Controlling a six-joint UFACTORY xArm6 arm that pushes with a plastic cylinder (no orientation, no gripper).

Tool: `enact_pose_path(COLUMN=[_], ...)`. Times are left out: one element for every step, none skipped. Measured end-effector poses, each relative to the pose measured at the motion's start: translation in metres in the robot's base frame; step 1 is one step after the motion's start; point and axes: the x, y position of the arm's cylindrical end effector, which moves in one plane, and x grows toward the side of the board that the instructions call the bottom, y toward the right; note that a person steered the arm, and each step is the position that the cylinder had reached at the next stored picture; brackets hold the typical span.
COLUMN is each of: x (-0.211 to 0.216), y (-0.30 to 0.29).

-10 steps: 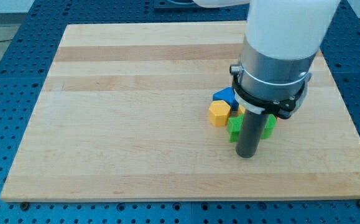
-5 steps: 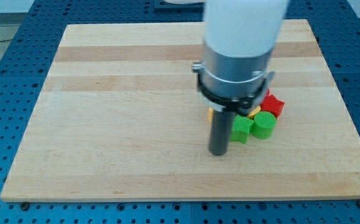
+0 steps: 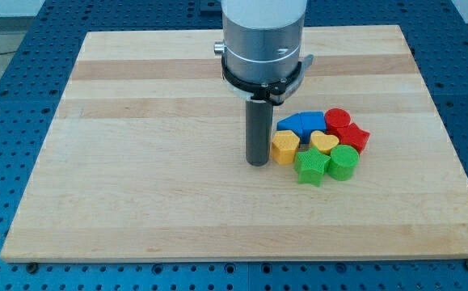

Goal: Move the yellow hexagon to the bottom of the blue triangle

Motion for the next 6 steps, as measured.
enact_pose_path(x=[0.0,0.0,0.0,0.0,0.0,0.0], y=[0.002,0.007,0.009,0.013,0.016,0.019])
